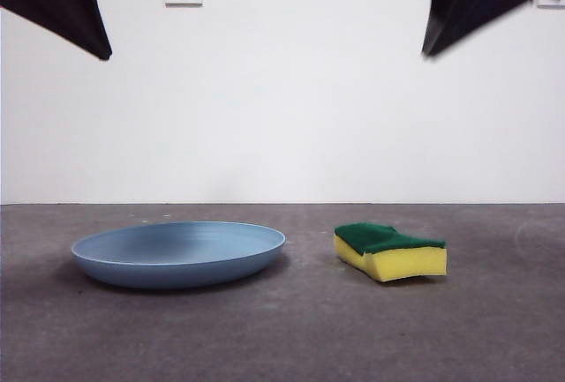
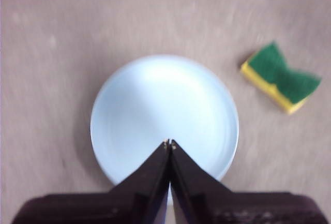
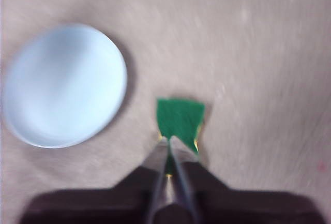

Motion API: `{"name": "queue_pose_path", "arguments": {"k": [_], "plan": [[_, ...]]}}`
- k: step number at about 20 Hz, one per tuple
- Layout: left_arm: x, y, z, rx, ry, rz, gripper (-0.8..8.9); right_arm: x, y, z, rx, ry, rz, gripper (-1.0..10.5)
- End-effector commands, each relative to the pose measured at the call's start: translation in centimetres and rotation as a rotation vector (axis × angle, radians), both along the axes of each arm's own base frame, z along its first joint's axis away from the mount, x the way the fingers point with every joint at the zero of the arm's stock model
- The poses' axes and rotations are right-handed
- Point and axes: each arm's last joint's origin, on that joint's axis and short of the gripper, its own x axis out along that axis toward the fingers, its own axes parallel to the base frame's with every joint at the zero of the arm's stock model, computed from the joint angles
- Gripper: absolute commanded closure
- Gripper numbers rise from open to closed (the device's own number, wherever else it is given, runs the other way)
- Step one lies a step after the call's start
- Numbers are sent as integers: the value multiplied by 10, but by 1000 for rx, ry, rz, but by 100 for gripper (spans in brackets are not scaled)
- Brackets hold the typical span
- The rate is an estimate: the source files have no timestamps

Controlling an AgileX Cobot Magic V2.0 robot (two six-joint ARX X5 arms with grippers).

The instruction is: Pick up the plate,pick up the cloth,clean the plate with the cloth

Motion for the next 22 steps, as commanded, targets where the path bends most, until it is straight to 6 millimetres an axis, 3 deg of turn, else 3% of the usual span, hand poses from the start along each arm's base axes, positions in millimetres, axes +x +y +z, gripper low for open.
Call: {"name": "queue_pose_path", "arguments": {"k": [1, 4, 8, 10, 14, 22], "plan": [[-6, 1, 10, -29, -83, -11, 822, -17, -3, 15, 21, -89, 37, 962], [-18, 8, 23, -57, -173, 6, 822, -38, -10, 26, 67, -182, 55, 963], [-40, 18, 30, -70, -313, 75, 822, -63, -22, 7, 74, -279, 13, 963], [-53, 22, 21, -99, -367, 74, 822, -73, -27, -8, 82, -301, 10, 963], [-70, 29, -14, -129, -410, 61, 822, -87, -36, -31, 81, -319, -3, 962], [-74, 30, -32, -79, -299, 46, 815, -87, -36, -32, 89, -307, -11, 945]]}}
